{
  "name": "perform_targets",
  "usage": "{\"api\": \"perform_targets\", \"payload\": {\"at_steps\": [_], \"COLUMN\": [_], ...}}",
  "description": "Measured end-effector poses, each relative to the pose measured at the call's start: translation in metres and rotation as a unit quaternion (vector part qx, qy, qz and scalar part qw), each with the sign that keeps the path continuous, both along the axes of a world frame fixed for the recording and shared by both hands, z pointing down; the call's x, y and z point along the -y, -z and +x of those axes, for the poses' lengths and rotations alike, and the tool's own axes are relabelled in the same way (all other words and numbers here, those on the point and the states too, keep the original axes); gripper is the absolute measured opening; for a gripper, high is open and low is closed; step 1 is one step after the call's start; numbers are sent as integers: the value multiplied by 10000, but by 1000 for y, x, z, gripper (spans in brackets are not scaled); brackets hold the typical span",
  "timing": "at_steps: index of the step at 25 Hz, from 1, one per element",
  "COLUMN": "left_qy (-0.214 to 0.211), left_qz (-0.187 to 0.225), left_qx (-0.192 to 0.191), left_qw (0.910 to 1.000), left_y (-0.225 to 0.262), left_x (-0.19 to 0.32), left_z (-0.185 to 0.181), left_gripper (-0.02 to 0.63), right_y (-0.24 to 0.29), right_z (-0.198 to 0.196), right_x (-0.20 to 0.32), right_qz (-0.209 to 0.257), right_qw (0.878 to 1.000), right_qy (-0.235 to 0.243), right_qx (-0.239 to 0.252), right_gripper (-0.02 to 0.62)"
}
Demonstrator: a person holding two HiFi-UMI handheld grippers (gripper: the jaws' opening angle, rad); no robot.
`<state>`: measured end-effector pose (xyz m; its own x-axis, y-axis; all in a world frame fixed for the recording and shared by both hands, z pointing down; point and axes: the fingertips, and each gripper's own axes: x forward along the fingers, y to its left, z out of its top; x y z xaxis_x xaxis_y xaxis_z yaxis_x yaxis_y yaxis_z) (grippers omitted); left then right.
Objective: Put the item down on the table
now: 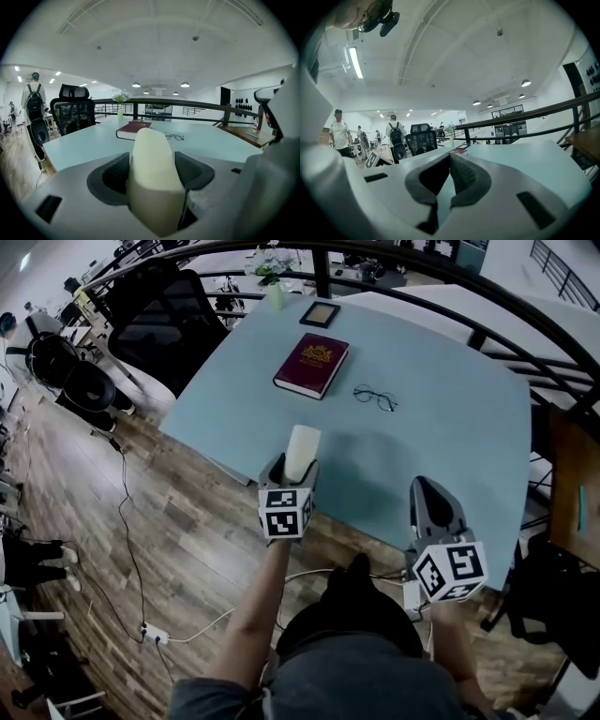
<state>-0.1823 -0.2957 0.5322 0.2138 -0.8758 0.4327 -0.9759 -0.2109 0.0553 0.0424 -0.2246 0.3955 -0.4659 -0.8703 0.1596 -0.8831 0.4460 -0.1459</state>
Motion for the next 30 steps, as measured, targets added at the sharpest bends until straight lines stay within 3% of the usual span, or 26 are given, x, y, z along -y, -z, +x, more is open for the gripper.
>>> {"api": "perform_targets", "payload": {"at_steps": [19, 30], "left_qy": [-352, -466], "left_qz": [-602, -1011], "left_qx": [378, 528], "left_qw": [9969, 9924], "left_y": [-57, -76], "left_x": [35, 53], "left_z": [49, 59], "left_gripper": [307, 307], "right_y": [-10, -8], "right_z": [41, 53], "right_x": [3, 9], "right_qz": [-124, -142], "right_qw": [9992, 9988], "right_qy": [-373, -468], "right_qx": [25, 32], "right_gripper": [3, 3]}}
